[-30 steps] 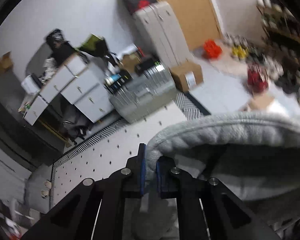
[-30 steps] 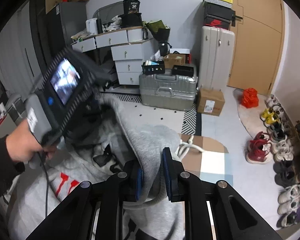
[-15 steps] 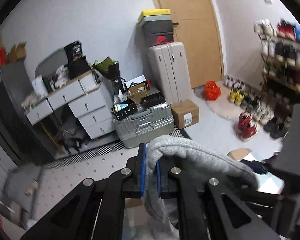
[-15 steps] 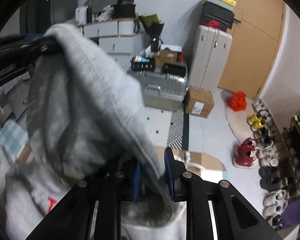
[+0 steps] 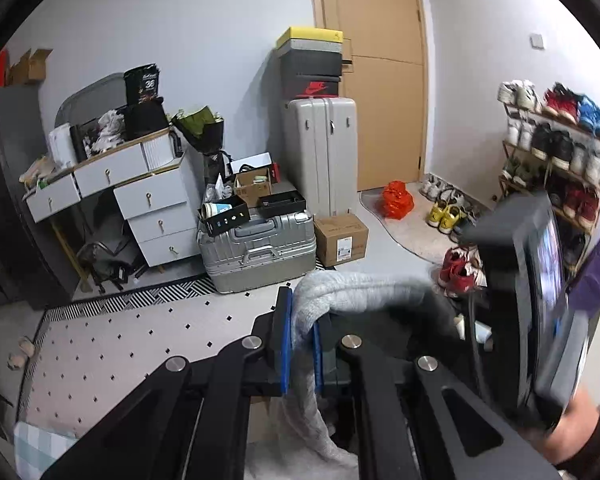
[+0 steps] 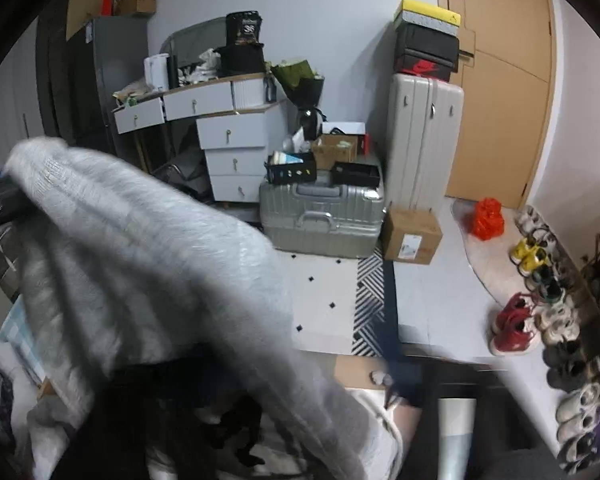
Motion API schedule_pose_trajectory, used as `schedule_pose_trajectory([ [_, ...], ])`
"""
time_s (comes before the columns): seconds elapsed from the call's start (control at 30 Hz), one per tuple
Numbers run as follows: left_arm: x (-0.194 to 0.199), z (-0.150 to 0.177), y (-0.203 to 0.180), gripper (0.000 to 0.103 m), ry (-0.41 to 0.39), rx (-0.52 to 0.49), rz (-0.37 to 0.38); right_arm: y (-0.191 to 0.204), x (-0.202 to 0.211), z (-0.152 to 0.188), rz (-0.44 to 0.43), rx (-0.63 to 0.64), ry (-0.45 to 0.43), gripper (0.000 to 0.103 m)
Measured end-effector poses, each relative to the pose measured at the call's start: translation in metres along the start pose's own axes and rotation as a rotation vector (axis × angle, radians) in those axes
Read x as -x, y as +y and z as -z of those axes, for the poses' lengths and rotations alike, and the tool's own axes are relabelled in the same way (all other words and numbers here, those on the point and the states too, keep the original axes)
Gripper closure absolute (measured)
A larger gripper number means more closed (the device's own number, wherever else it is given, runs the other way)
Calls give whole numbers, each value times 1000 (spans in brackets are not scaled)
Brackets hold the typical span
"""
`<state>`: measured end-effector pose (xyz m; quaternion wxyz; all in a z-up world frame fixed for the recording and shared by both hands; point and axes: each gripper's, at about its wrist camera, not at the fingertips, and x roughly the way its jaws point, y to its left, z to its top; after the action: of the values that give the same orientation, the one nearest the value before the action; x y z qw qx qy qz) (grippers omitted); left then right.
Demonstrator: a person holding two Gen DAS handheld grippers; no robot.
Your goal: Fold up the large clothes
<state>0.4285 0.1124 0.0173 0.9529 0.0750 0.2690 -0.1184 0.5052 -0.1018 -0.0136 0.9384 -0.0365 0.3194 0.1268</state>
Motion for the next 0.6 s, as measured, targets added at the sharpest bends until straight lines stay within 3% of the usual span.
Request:
schedule_pose_trajectory([
  [0.07, 8, 1, 1, 99, -13, -7, -10, -2, 18, -7, -38, -32, -30, 93],
  [0.13, 20, 2, 8, 99, -19, 39, -12, -3, 41, -12, -127, -38, -43, 94],
  [0.2, 38, 8, 17, 99, -25, 100, 51, -2, 74, -9, -142, -5, -107, 95],
  [0.27, 61, 20, 11, 99, -45, 90, 85, 2, 109, 4, -169, 52, -148, 95],
  [0.4, 116, 64, -15, 99, -65, 49, 181, 12, 158, 57, -216, 133, -141, 95],
  [0.6, 160, 131, -42, 98, 26, 59, 299, 30, 193, 168, -288, 223, -12, 95],
])
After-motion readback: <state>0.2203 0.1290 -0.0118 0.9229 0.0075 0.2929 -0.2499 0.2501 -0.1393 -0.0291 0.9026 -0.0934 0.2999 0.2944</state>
